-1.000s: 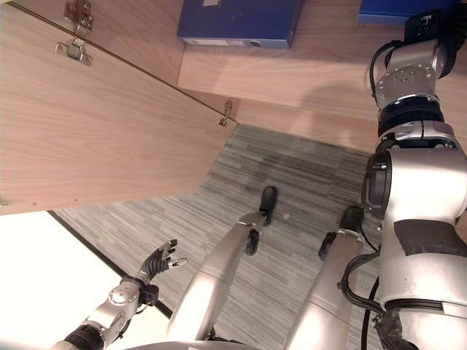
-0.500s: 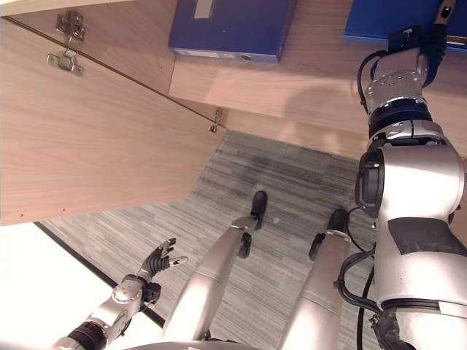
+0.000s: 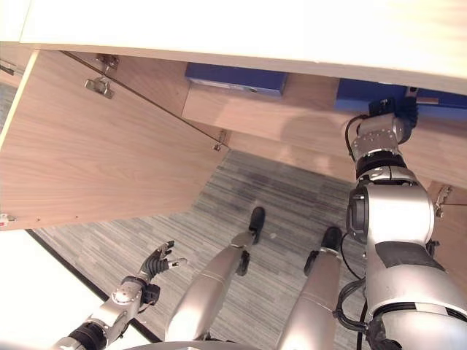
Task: Put the empty folder in the office cabinet
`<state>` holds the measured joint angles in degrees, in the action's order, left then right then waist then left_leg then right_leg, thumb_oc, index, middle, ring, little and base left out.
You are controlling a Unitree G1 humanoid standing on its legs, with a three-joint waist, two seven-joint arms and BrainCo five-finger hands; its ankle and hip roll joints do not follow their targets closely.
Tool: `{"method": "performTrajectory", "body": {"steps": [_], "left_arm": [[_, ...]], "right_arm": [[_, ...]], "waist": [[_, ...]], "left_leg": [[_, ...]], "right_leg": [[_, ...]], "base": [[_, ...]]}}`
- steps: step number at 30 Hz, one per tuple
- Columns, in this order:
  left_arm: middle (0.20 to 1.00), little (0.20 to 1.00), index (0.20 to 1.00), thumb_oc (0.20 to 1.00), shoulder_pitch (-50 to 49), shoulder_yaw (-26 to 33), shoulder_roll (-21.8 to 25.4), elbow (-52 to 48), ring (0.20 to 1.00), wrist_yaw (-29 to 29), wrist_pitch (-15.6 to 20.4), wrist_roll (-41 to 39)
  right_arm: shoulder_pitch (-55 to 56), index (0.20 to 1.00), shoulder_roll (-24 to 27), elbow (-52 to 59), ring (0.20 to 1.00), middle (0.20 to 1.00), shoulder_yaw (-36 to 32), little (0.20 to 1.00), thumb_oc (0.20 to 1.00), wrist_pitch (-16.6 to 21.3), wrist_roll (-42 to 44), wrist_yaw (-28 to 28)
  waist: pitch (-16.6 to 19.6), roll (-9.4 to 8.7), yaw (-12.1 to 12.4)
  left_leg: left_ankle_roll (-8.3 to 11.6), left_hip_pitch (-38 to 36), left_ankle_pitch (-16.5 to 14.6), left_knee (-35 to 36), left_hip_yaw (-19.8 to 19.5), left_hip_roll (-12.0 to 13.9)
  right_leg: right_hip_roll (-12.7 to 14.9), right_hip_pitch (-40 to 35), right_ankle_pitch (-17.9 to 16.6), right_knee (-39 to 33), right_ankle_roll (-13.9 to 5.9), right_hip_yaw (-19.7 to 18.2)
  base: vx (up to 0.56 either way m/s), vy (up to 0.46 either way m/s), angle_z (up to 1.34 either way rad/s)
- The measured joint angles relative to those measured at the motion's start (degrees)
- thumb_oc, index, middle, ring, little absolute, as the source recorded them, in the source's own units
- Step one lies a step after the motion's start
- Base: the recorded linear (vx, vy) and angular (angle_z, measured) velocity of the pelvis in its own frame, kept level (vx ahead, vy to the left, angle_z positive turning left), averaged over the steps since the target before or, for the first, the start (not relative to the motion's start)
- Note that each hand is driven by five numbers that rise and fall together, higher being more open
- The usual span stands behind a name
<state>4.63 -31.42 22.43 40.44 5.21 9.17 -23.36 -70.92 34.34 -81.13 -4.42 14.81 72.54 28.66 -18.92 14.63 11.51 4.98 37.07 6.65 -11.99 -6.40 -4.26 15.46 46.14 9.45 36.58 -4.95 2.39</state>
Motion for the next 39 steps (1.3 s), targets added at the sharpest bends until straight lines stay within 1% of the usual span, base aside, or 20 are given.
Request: {"method": "performTrajectory", "body": {"steps": [3, 8, 12, 13, 19, 27, 31, 32, 35, 39], "left_arm": [[1.000, 1.000, 1.000, 1.000, -0.5, 0.0, -0.1, 0.4, 1.000, -0.8, 0.0, 0.0], [1.000, 1.000, 1.000, 1.000, -0.7, 0.2, -0.1, 2.4, 1.000, -1.5, -0.2, 0.0], [1.000, 1.000, 1.000, 1.000, -2.4, 1.3, -0.5, 3.5, 1.000, -2.4, -0.4, 0.0], [1.000, 1.000, 1.000, 1.000, -2.4, 2.4, -0.5, 4.0, 1.000, -2.4, -0.5, 0.0], [1.000, 1.000, 1.000, 1.000, -2.4, 2.5, -0.5, 4.6, 1.000, -2.5, -0.6, 0.0], [1.000, 1.000, 1.000, 1.000, -2.4, 2.5, -0.7, 4.8, 1.000, -2.5, -0.6, 0.0], [1.000, 1.000, 1.000, 1.000, -2.4, 2.5, -0.8, 5.1, 1.000, -3.1, -0.6, 0.1], [1.000, 1.000, 1.000, 1.000, -2.4, 2.5, -0.8, 5.2, 1.000, -3.4, -0.6, 0.1], [1.000, 1.000, 1.000, 1.000, -2.4, 2.5, -0.8, 5.6, 1.000, -3.7, -0.6, 0.1], [1.000, 1.000, 1.000, 1.000, -2.3, 2.5, -0.9, 5.7, 1.000, -3.8, -0.5, 0.1]], "right_arm": [[4.3, 1.000, -0.1, -0.1, 1.000, 1.000, -1.0, 1.000, 1.000, -0.1, 0.0, 0.1], [9.0, 1.000, -1.0, -0.1, 1.000, 1.000, -3.1, 1.000, 1.000, -0.6, 0.0, 0.1], [13.5, 1.000, -1.8, -0.3, 1.000, 1.000, -3.8, 1.000, 1.000, -1.3, -0.1, 0.1], [14.1, 1.000, -1.9, -0.3, 1.000, 1.000, -5.0, 1.000, 1.000, -1.4, -0.1, 0.1], [14.5, 1.000, -1.8, -0.4, 1.000, 1.000, -5.2, 1.000, 1.000, -1.5, -0.1, 0.1], [10.6, 1.000, -0.5, -2.7, 1.000, 1.000, -4.8, 1.000, 1.000, -2.2, 0.0, 0.9], [5.4, 1.000, 2.7, -2.7, 1.000, 1.000, -4.1, 1.000, 1.000, -3.6, 0.0, 1.4], [3.8, 1.000, 3.3, -2.3, 1.000, 1.000, -2.1, 1.000, 1.000, -4.0, 0.0, 1.3], [0.5, 1.000, 4.1, -2.2, 1.000, 1.000, -0.4, 1.000, 1.000, -4.1, 0.0, 1.5], [-2.9, 1.000, 5.6, -2.2, 1.000, 1.000, 0.2, 1.000, 1.000, -4.2, -0.4, 1.5]], "waist": [[0.9, -0.09, 0.3], [2.7, -0.09, 0.3], [4.7, 0.18, 0.0], [4.9, 0.16, 0.0], [4.8, 0.32, 0.1], [4.3, 0.77, 0.0], [3.0, 2.10, 0.2], [2.7, 2.35, 0.2], [1.6, 2.54, 0.3], [1.4, 2.46, 0.3]], "left_leg": [[-0.27, -3.1, 0.8, 2.3, -0.6, 0.3], [-0.45, -6.0, 1.4, 4.8, -1.0, 0.7], [-0.37, -8.5, 2.0, 7.4, -1.8, 1.3], [-0.31, -8.9, 2.4, 8.0, -2.1, 1.5], [-0.20, -9.5, 2.5, 8.3, -2.4, 1.6], [0.22, -9.2, 2.5, 8.9, -2.4, 1.7], [0.40, -9.2, 3.0, 9.6, -2.5, 1.7], [0.14, -9.2, 3.4, 9.9, -2.5, 1.7], [0.10, -9.2, 3.6, 10.3, -2.5, 1.9], [-0.16, -9.7, 4.1, 10.7, -2.7, 1.9]], "right_leg": [[0.0, -3.5, -0.2, -2.1, -0.04, 1.2], [-0.1, -6.4, -0.4, -3.9, -0.05, 2.0], [-0.3, -9.2, -0.4, -5.9, -0.10, 3.5], [-0.5, -9.6, -0.6, -6.1, -0.22, 4.0], [-0.5, -10.2, -0.4, -6.0, -0.15, 4.4], [-0.5, -9.7, -0.3, -6.0, -0.20, 4.3], [-0.5, -9.6, -0.4, -6.2, -0.27, 4.5], [-0.5, -9.3, -0.7, -6.1, -0.64, 4.4], [-0.6, -9.2, -0.8, -6.2, -0.26, 4.6], [-0.7, -10.3, -1.2, -7.3, -0.30, 5.1]], "base": [[0.01, -0.011, 0.07], [0.00, 0.000, 0.00], [0.01, -0.006, 0.06], [0.00, -0.002, 0.11], [0.00, -0.001, 0.01], [0.00, 0.000, 0.00], [0.00, 0.000, 0.00], [0.00, 0.000, 0.00], [0.01, -0.001, 0.01], [0.03, -0.010, 0.03]]}}
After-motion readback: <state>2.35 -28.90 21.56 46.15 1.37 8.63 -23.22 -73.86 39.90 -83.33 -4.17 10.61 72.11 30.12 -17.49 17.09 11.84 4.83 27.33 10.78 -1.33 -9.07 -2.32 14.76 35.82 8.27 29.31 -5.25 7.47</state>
